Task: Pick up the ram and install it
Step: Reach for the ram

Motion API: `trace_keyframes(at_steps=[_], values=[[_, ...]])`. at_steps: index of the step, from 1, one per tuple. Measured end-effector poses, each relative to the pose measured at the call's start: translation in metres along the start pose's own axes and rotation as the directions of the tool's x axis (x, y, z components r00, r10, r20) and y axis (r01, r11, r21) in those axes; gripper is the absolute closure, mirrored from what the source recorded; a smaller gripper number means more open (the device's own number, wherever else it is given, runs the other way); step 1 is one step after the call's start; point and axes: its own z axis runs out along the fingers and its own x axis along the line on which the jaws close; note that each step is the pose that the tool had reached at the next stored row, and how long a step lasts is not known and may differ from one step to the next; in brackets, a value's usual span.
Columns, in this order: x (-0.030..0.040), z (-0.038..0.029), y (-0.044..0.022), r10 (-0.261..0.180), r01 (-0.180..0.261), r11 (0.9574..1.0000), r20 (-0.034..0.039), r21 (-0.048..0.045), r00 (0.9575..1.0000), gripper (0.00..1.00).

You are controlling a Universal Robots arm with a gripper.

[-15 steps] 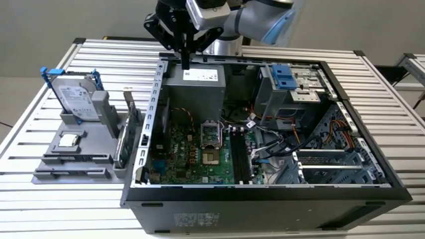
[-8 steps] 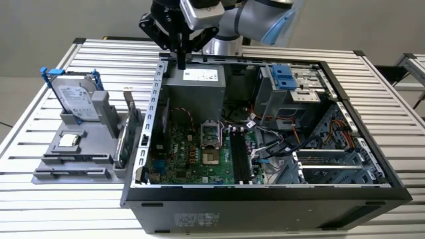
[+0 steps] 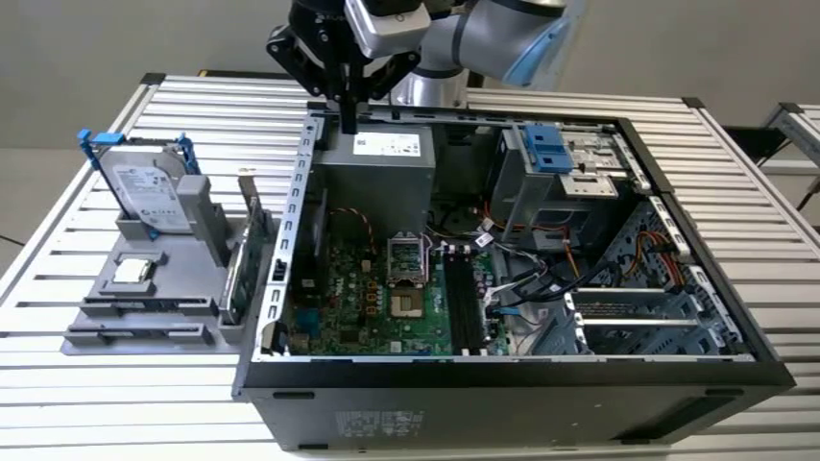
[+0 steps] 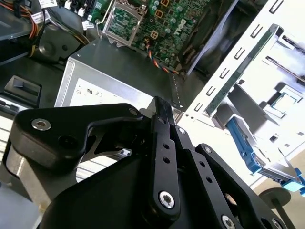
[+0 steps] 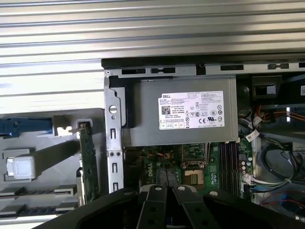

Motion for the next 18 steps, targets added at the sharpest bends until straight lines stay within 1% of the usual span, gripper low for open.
trace_keyframes(at_steps=[18], values=[[0.005,-0.0001,-0.0004,0.0,0.0,1.0,0.0,0.0001,1.0,1.0]])
